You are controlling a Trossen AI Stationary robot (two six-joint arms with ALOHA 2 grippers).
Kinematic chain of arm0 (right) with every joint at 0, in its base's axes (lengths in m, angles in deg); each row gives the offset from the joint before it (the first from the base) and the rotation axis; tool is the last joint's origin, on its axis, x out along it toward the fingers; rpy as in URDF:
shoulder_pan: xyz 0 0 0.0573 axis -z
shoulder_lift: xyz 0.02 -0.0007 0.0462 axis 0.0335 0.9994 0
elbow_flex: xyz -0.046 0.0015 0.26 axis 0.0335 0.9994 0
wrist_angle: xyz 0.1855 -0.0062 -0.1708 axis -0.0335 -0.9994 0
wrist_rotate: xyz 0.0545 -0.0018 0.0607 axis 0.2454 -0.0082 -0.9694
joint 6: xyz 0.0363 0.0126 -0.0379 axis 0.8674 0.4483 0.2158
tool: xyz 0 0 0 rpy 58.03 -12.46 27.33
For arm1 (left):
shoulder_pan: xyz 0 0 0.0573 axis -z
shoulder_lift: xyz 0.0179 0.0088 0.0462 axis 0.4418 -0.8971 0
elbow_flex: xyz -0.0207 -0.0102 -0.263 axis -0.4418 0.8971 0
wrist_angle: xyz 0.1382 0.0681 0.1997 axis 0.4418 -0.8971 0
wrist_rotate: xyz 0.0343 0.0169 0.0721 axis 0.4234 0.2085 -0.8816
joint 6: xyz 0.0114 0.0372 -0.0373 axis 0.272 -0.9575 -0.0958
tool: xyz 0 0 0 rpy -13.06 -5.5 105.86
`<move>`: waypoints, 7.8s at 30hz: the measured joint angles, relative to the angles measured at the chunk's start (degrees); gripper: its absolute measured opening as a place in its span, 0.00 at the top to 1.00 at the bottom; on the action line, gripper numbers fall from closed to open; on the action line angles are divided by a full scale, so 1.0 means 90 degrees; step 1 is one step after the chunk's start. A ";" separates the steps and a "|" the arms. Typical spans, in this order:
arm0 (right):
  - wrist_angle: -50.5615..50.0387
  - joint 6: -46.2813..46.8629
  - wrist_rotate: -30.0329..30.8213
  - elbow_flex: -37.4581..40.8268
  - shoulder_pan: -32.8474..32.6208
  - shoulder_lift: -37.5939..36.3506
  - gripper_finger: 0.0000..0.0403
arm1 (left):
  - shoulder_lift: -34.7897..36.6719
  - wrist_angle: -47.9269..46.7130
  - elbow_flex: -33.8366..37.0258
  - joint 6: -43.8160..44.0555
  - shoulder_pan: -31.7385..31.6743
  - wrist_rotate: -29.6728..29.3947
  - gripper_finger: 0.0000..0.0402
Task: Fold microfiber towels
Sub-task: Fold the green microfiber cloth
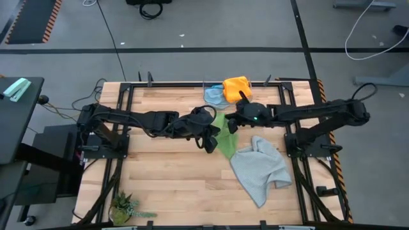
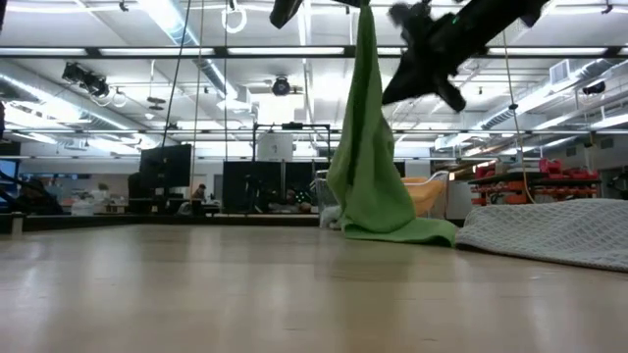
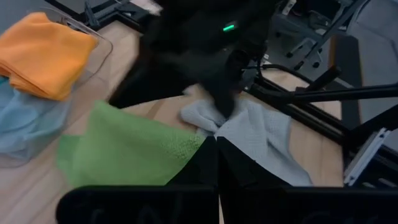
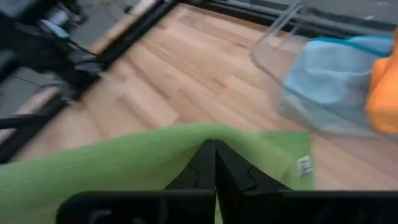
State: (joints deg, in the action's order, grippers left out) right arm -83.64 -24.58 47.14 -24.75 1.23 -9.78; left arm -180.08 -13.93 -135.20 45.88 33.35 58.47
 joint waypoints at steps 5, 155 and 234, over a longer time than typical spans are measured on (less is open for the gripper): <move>-0.0124 0.0993 0.0590 -0.0002 -0.1223 -0.0447 0.99 | 0.0000 0.0020 0.0000 -0.0251 -0.0185 -0.0005 1.00; -0.8573 0.0314 -0.0373 -0.7289 -0.1682 0.2357 1.00 | 0.1756 -0.3012 -0.0414 -0.1362 0.0110 -0.4241 1.00; -0.7178 -0.1559 -0.0774 -0.7152 -0.0366 0.3594 1.00 | 0.1922 -0.7303 -0.0661 0.1677 -0.0164 -0.3257 1.00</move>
State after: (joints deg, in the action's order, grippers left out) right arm -148.24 -38.61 40.18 -89.12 -2.06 22.57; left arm -162.79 -79.66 -141.15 60.97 31.87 29.15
